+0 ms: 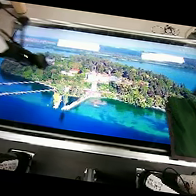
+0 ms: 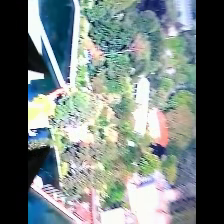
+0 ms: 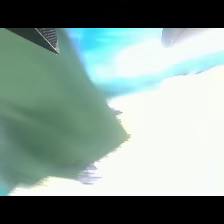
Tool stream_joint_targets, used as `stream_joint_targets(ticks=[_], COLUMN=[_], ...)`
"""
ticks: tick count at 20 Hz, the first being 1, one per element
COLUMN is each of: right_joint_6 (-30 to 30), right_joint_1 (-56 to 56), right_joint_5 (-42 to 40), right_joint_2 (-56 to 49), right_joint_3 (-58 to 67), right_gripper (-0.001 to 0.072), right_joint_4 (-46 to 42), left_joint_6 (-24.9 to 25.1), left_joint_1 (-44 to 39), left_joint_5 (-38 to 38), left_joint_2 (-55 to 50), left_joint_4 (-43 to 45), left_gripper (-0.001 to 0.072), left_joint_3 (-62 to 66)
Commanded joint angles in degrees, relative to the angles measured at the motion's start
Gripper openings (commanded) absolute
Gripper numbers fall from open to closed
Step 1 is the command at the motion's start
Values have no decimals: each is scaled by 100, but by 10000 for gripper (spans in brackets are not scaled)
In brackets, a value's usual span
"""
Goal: Fold the shirts.
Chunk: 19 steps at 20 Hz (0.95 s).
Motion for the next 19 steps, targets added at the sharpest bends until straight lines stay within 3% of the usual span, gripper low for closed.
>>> stream_joint_targets(ticks=[1, 2, 4, 6, 19], right_joint_6=[413, 372, 577, 739, 739], right_joint_1=[1718, 1851, 2044, 2096, 2096], right_joint_5=[905, 1296, 1088, 785, 973], right_joint_2=[-590, -848, -1005, -968, -964], right_joint_3=[157, 138, 109, 111, 111], right_gripper=[671, 669, 668, 669, 669], right_joint_4=[-107, 271, 398, 293, 291], left_joint_6=[-361, -435, -898, -988, -968], left_joint_1=[-634, -697, -660, -619, -616], left_joint_5=[-1132, -647, 170, 216, 219], left_joint_2=[-509, -262, 146, 175, 168], left_joint_4=[662, 645, 649, 647, 713], left_gripper=[704, 703, 702, 703, 703], left_joint_3=[-122, -544, -1169, -1215, -1215])
